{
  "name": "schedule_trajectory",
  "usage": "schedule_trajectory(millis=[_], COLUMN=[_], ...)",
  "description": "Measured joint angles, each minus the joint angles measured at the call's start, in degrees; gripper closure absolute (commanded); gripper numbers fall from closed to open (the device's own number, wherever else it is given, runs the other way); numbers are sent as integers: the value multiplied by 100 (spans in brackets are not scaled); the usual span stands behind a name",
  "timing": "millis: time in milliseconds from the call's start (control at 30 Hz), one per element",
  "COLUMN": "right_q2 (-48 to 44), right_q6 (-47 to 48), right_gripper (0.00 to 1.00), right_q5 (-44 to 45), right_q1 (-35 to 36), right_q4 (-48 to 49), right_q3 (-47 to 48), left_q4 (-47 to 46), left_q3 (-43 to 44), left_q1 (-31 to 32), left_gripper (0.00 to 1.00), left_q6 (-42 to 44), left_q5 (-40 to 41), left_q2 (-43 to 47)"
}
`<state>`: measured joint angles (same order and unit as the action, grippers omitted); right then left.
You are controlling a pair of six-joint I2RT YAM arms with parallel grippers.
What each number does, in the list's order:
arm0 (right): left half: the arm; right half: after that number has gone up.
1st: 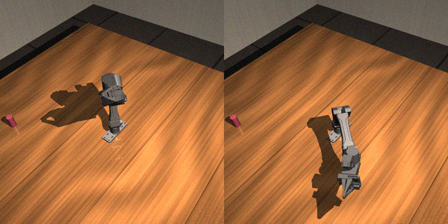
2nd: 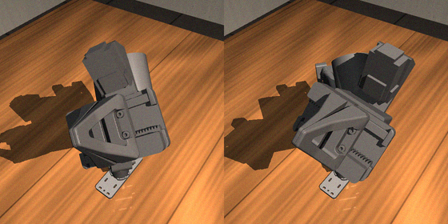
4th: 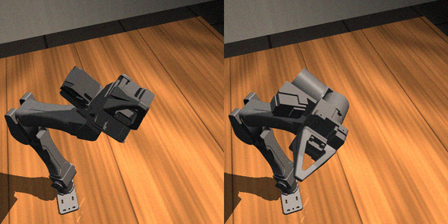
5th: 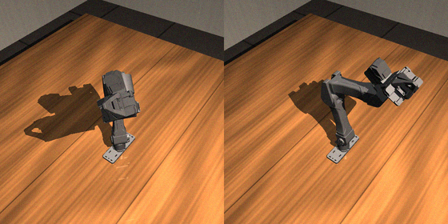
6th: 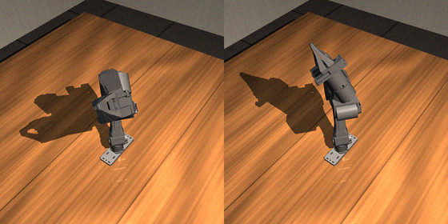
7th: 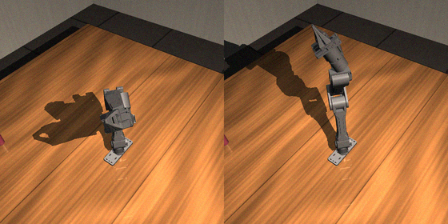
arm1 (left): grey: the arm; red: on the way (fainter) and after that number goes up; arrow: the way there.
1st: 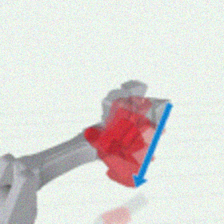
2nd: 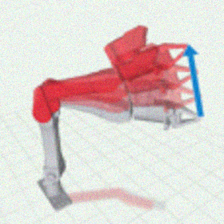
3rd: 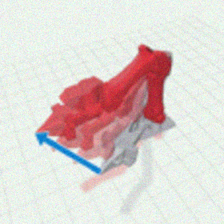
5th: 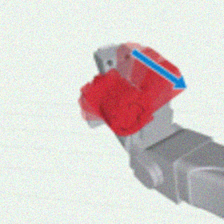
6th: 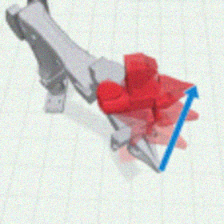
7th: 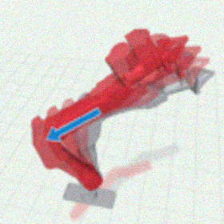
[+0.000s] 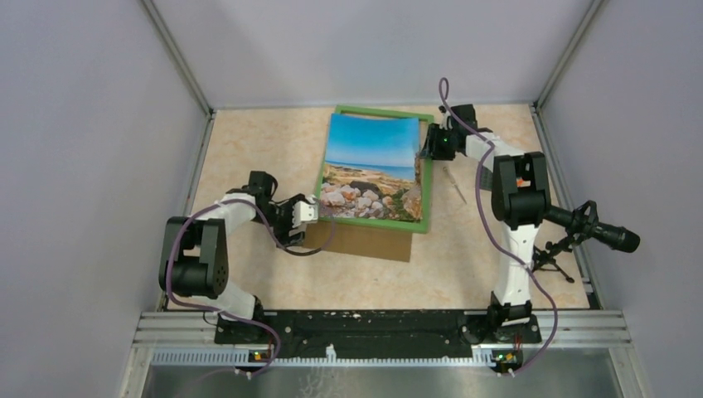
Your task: Take the photo out of the frame
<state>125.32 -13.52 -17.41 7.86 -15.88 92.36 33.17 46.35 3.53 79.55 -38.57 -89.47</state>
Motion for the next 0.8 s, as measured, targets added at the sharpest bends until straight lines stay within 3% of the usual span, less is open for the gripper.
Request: schedule_trajectory(millis=[267,500,633,800], right_q2=[-17,-219,-267,-271], right_q6=[4,98,212,363], right_gripper=[72,76,77,76], right_q5=[-92,-114,-111,-208], right_q1=[208,234,260,264], right_q4=[133,315,238,155], right_q3=[-160,-511,-544,-542], left_q4=[-190,-262,365,1117], left_q3=[-232,-435,-232,778], left_q1=[389,444,111,-719], left_gripper=[26,20,15,13], left_q6=[-319,-520,-621,-680], left_q5=[-125,-79,-74,-284], left_q2=[127,372,374,337])
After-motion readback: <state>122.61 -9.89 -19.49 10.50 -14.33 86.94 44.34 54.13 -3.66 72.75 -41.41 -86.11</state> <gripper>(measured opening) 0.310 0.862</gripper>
